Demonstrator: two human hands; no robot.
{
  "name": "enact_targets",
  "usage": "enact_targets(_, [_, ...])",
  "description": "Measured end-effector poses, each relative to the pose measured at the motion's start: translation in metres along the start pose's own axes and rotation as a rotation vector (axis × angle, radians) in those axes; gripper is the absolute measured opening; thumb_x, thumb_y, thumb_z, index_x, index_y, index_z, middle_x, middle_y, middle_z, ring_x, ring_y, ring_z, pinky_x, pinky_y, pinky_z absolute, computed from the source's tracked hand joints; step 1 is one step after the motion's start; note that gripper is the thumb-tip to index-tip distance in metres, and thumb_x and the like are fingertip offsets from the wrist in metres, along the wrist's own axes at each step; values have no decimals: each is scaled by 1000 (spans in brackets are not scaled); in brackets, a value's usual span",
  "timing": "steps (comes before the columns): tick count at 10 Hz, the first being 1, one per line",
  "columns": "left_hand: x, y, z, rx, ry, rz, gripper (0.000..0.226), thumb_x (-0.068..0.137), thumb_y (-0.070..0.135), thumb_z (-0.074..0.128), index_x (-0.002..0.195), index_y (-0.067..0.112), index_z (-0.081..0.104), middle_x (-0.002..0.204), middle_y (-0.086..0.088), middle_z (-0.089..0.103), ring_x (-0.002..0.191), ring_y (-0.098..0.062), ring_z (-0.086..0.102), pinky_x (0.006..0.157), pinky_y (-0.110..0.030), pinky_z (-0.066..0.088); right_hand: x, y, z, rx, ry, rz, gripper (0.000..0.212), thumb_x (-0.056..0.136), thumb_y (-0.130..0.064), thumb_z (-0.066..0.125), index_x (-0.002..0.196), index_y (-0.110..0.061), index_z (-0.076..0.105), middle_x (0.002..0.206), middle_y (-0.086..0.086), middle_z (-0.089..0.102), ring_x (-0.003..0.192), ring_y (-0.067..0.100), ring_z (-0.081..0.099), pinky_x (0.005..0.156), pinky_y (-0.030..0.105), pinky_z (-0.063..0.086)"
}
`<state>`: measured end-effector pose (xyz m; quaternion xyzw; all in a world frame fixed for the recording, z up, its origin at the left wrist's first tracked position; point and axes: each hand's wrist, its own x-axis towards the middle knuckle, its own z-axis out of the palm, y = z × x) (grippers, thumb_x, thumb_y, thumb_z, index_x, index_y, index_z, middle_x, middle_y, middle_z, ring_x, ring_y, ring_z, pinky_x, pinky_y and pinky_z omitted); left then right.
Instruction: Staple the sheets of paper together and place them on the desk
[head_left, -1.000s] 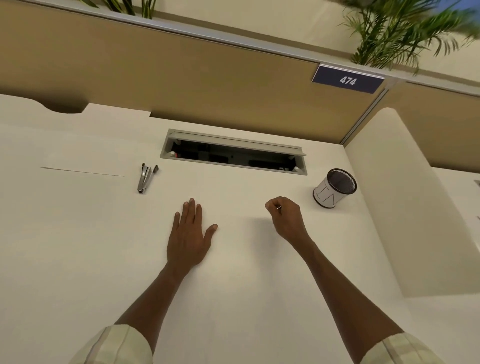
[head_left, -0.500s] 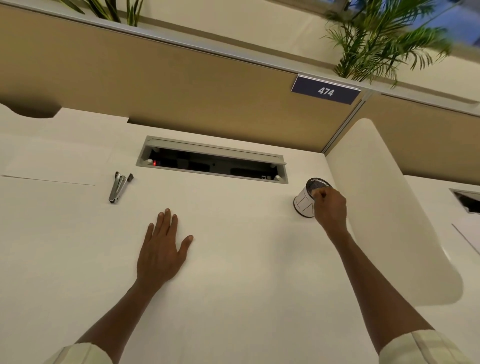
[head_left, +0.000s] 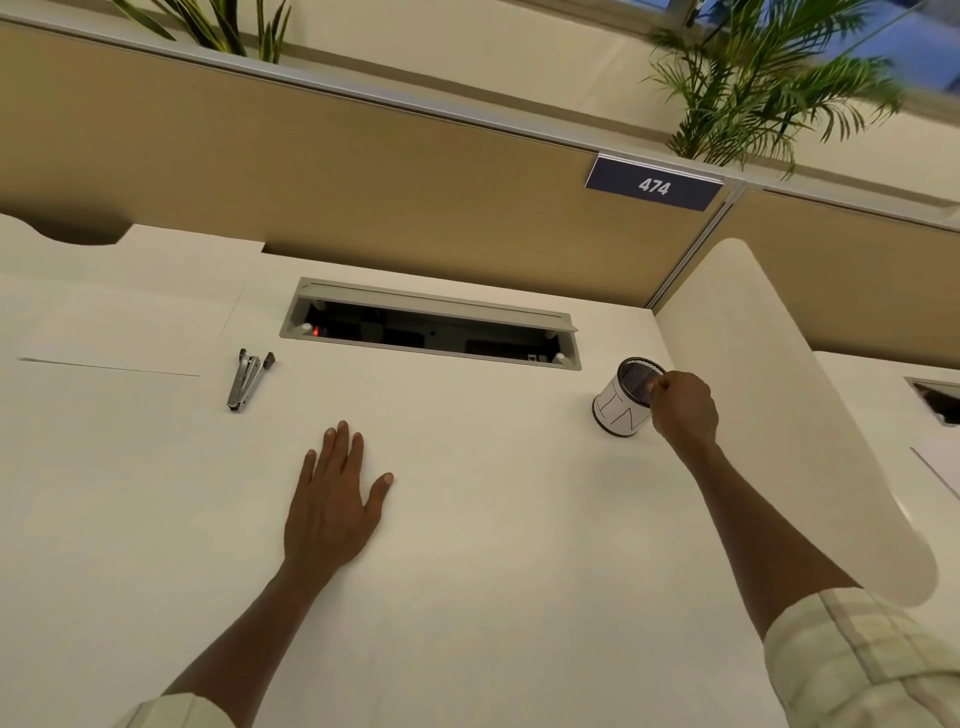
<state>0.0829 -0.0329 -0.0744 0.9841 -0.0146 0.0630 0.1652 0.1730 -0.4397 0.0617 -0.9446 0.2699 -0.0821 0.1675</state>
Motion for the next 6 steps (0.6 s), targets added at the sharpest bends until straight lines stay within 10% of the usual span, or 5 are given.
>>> enact_targets(6, [0, -1, 0, -40, -41, 9, 69, 95, 53, 28, 148, 9, 27, 160, -8, 14, 148, -18, 10, 120, -40, 14, -30, -11, 19, 21, 197, -138, 26, 89, -8, 37, 85, -3, 63, 99, 20, 59, 88, 40, 57, 66, 35, 41])
